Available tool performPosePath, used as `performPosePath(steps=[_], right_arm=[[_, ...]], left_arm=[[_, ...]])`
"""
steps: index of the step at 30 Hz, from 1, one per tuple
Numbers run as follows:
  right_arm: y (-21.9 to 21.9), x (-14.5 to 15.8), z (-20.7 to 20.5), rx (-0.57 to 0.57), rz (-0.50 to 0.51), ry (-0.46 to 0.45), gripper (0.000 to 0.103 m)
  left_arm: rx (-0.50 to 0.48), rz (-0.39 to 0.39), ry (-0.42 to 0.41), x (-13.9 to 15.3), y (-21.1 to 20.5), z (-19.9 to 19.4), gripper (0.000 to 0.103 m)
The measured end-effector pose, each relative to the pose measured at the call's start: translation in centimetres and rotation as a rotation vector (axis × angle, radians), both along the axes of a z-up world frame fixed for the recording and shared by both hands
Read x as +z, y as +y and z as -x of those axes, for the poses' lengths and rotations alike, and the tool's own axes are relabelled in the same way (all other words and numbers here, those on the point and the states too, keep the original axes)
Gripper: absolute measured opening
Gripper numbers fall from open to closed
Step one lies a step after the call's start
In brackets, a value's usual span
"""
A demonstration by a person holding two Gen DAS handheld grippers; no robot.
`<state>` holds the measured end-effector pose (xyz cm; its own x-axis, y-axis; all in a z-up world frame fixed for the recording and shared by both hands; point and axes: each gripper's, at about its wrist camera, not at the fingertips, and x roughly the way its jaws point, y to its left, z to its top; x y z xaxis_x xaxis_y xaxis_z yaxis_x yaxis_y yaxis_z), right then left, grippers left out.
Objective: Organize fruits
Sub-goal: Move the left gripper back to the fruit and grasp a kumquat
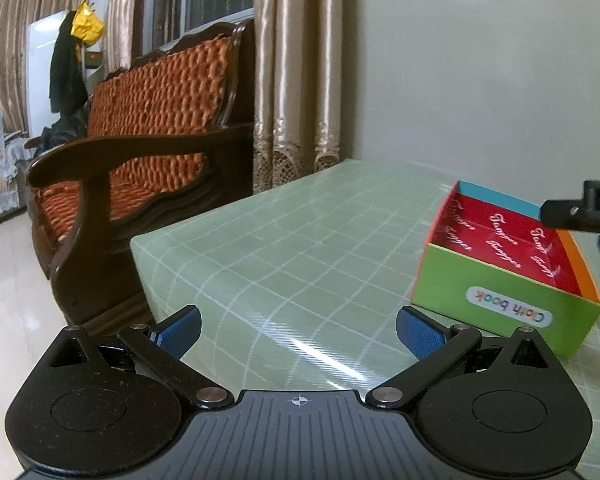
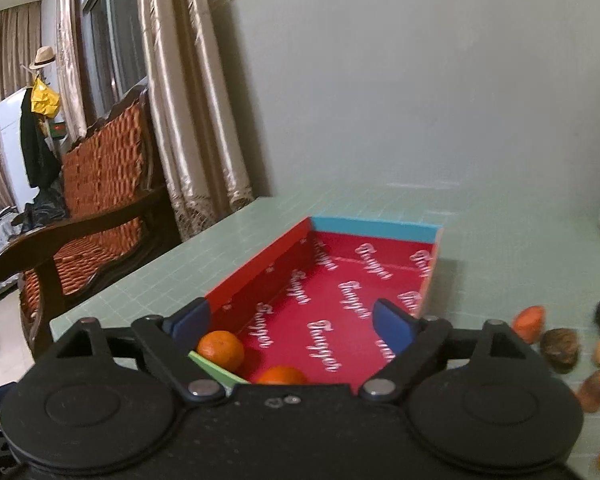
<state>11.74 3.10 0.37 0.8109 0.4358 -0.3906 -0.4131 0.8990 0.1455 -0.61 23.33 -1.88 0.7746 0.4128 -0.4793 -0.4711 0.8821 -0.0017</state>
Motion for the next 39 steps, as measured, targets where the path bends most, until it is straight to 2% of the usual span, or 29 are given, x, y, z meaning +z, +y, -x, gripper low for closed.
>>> performPosePath(steps=[12,18,24,31,36,39], right_arm=[[-7.0,0.3,1.3,-0.158,0.035,-0.049,0.100],[-12.4,-0.3,2.4,-0.282,0.028,-0.086,0.100],[-18.4,-1.2,3.6,-0.481,0.002,-0.127,0.102],[-24.2,-2.1,5.3,-0.640,-0.044,-0.120,0.103],[-27.2,-2.6,6.9,-0.753,-0.037,-0.120,0.103],[-29.3,-2.9,7.8,-0.804,-0.069,-0.103,0.103]], left_arm=[[-0.115,-0.063,-0.022,0.9,-5.8,-0.8,0.103],[-0.235,-0.134,-0.042,1.2,-10.4,-1.0,0.103],[-0.395,-0.164,-0.070,1.6,-15.2,-1.0,0.103],[-0.542,-0.160,-0.062,1.4,-20.3,-1.5,0.103],[-0.607,-0.154,-0.049,0.9,-23.6,-1.9,0.103],[-0.645,-0.138,-0.030,0.4,-25.3,-2.4,0.103]])
